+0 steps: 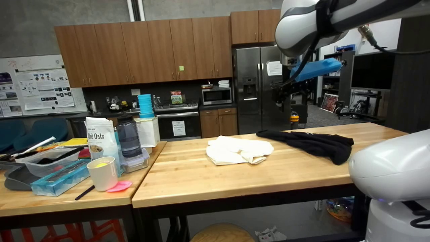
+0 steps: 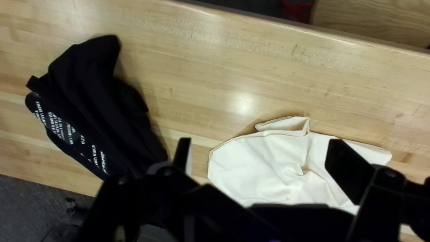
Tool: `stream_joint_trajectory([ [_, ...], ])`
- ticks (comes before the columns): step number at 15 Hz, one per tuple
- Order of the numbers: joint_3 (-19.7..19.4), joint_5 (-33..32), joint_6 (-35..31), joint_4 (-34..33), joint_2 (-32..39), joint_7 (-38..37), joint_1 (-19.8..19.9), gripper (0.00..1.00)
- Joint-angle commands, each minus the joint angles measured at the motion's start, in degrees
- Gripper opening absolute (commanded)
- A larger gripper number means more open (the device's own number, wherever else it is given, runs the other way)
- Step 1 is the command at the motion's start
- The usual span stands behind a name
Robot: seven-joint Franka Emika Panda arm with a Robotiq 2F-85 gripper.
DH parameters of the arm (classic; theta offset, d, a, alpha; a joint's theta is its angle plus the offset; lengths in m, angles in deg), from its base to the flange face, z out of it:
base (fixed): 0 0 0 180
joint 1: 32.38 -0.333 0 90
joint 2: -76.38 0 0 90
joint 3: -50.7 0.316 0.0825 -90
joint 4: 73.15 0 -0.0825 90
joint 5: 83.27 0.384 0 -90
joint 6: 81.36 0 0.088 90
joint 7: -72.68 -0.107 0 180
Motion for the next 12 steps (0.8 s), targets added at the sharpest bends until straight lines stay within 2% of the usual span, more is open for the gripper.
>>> stream_joint_trajectory([
  [1,-0.2,-1.5,-0.9,-2.0,1.6,-0.3,0.1,1.00],
  [12,-1.0,-4.9,-2.6,-7.7,5.8,0.5,0.7,1.00],
])
